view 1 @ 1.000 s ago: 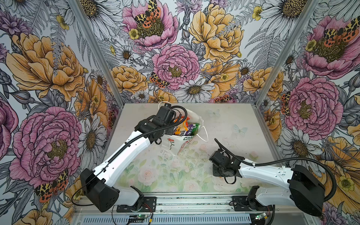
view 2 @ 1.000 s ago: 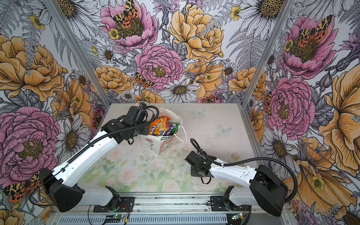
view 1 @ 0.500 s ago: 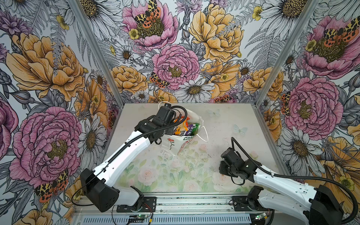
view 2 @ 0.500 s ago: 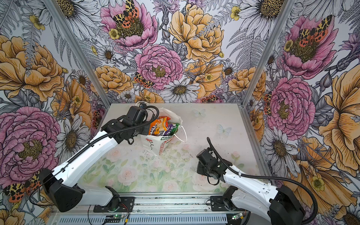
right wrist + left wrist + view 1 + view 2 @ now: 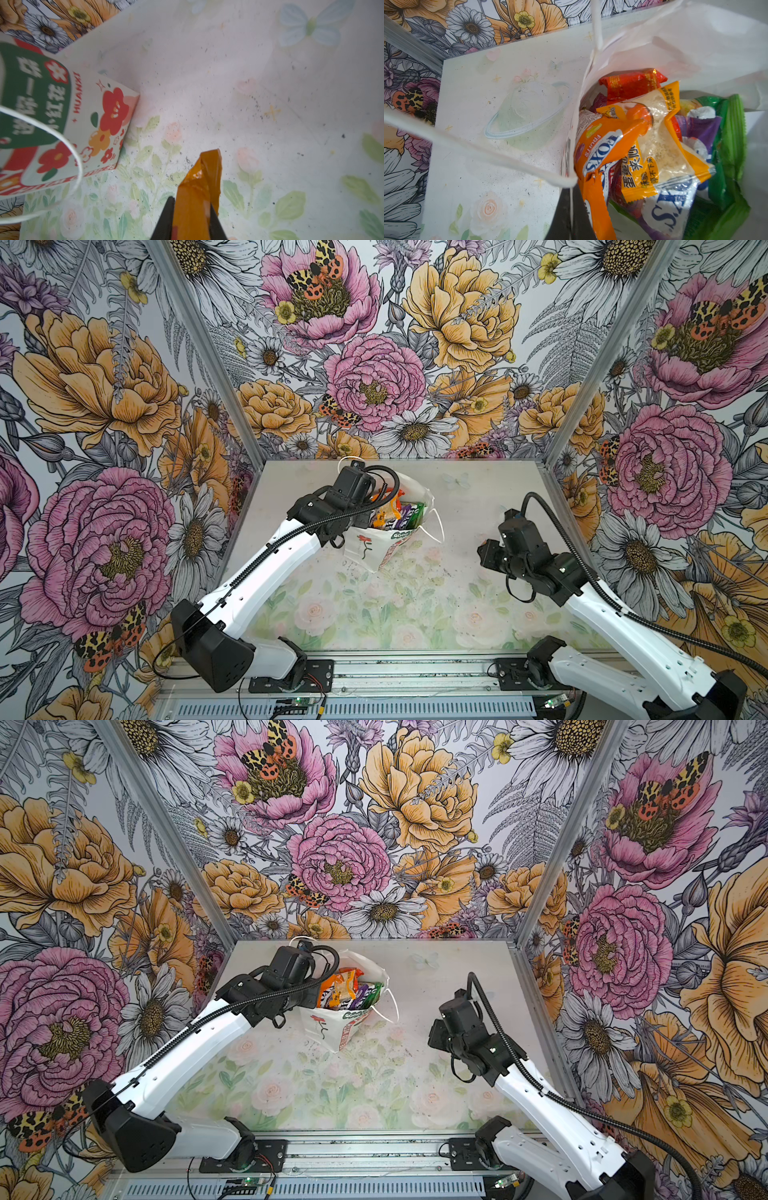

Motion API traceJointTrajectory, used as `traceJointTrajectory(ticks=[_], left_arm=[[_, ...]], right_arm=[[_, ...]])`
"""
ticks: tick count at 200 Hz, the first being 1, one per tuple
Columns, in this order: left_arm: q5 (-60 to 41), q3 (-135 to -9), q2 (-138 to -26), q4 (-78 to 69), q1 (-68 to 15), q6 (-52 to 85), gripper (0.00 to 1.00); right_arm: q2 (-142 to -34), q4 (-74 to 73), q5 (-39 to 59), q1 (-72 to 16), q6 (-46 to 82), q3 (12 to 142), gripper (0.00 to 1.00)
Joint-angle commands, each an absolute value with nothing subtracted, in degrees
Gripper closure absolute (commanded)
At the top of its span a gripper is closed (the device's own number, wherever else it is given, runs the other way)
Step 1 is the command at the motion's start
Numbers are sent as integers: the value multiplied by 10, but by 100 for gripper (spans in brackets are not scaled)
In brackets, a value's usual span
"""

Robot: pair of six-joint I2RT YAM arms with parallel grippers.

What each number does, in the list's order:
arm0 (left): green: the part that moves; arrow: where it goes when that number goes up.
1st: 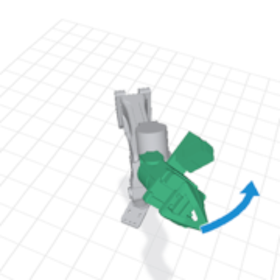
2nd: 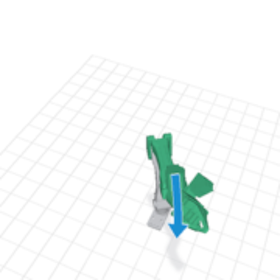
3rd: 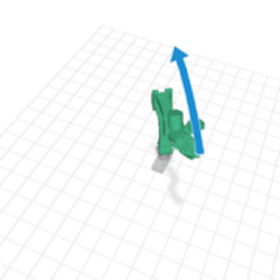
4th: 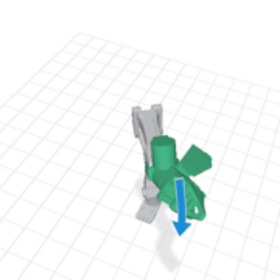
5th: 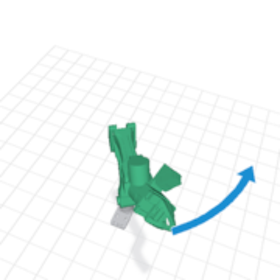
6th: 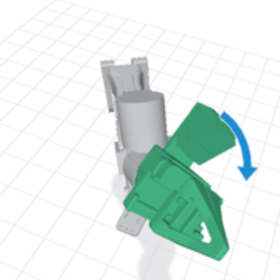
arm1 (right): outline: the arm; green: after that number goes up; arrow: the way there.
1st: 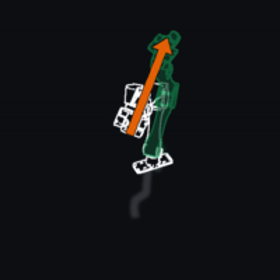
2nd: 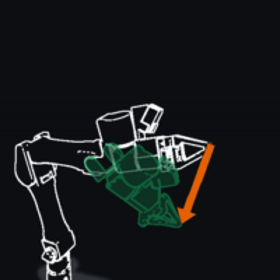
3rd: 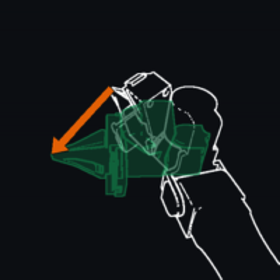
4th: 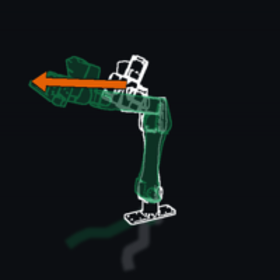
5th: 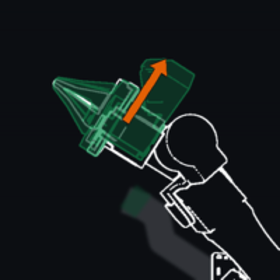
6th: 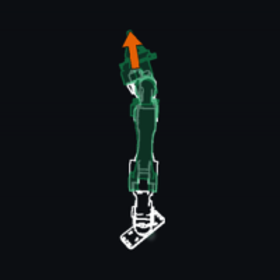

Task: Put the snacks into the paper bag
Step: 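Lift the orange-gold candy and carry it over the paper bag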

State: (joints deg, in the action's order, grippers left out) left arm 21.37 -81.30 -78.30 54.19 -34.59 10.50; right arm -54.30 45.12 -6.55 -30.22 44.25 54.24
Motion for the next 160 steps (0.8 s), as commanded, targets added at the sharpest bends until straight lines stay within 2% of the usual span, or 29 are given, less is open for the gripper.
traceJointTrajectory(ticks=[1,47,94,160], left_arm=[[210,-821,-765,519,-342,110,100],[209,-821,-762,519,-343,109,100],[214,-822,-758,519,-345,108,100],[219,-822,-753,519,-344,108,100]], right_arm=[[-577,460,-96,-298,376,623,100],[-668,434,-64,-309,351,762,100],[-763,424,-66,-382,321,866,100],[-861,424,-85,-437,291,950,100]])
